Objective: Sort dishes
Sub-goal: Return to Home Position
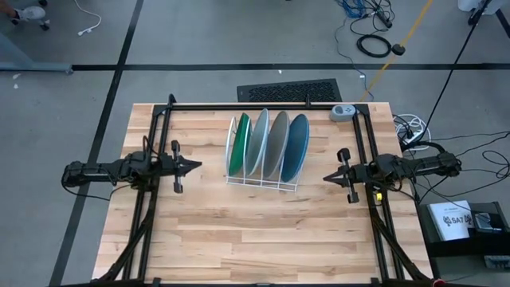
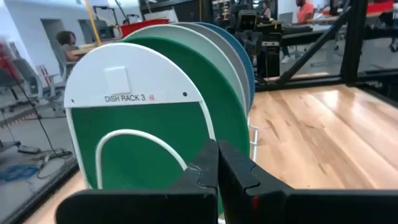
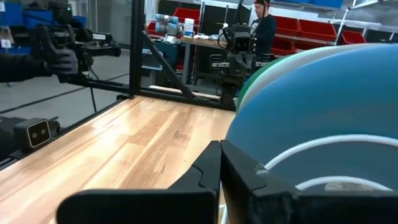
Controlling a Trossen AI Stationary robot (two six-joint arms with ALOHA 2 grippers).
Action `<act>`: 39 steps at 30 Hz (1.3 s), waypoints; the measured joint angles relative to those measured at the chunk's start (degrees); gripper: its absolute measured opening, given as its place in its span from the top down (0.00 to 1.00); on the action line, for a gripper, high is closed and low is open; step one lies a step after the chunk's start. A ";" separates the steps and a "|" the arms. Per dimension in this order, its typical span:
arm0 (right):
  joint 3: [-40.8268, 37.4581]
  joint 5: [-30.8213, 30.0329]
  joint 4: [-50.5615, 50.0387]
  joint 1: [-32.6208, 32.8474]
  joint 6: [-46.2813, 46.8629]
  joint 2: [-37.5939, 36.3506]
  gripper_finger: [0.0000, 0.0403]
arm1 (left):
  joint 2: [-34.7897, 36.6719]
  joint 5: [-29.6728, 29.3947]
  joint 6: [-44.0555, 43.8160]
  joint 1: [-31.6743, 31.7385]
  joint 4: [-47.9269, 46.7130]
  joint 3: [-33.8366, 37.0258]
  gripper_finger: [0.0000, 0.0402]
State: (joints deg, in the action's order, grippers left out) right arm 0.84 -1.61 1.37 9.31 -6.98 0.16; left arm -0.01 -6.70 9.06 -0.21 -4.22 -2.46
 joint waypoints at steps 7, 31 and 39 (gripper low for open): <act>0.00 0.05 0.19 0.00 0.58 0.02 0.98 | 0.00 -0.09 -1.13 -0.02 -0.14 -0.02 1.00; -0.02 0.15 0.42 0.03 0.73 0.02 0.98 | 0.00 0.31 -1.21 -0.02 -0.17 -0.02 1.00; -0.02 0.15 0.46 0.03 0.73 0.02 0.98 | 0.00 0.34 -1.21 -0.02 -0.17 -0.02 1.00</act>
State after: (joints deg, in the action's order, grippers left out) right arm 0.82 -1.45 1.83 9.34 -6.24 0.19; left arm -0.01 -6.36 7.86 -0.23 -4.38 -2.48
